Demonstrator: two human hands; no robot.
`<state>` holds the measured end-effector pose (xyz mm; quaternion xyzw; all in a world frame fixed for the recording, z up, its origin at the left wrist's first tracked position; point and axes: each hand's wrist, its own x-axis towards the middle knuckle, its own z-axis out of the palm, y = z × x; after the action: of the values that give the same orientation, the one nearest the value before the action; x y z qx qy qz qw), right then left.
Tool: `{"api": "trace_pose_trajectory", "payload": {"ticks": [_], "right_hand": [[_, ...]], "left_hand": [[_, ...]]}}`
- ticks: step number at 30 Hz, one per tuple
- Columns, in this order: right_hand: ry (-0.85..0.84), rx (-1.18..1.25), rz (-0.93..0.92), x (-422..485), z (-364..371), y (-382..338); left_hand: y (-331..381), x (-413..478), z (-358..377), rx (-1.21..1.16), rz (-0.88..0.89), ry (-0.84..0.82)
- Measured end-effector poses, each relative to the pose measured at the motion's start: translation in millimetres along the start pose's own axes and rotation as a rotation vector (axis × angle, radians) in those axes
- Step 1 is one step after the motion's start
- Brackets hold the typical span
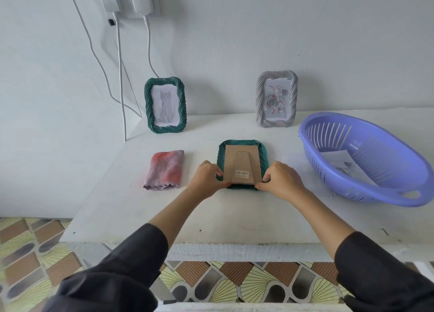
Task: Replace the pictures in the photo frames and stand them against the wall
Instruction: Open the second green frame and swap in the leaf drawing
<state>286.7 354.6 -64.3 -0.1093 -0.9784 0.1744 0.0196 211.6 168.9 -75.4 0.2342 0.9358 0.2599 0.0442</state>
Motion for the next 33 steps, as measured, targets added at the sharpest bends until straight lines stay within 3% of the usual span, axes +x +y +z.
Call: {"api": "trace_pose_trajectory", "payload": {"ticks": [4,18,28,33], "right_hand": [[-0.005,0.028,0.018,2.6,2.6,0.2],[-0.037,0.102,0.097,6.4,8.3,0.1],[-0.065,0.239,0.146,8.9,5.2,0.7],[-0.001,0.254,0.139,6.9,11.8,5.1]], "left_hand": [[3.4,4.7,-2.0,-0.014,-0.024,-0.089],[13.4,-0.8,3.4,-0.222,-0.243,-0.022],[8.0,3.7,-1.5,-0.3,-0.274,-0.059],[5.2,2.9,-0.8,-0.142,-0.172,-0.054]]}}
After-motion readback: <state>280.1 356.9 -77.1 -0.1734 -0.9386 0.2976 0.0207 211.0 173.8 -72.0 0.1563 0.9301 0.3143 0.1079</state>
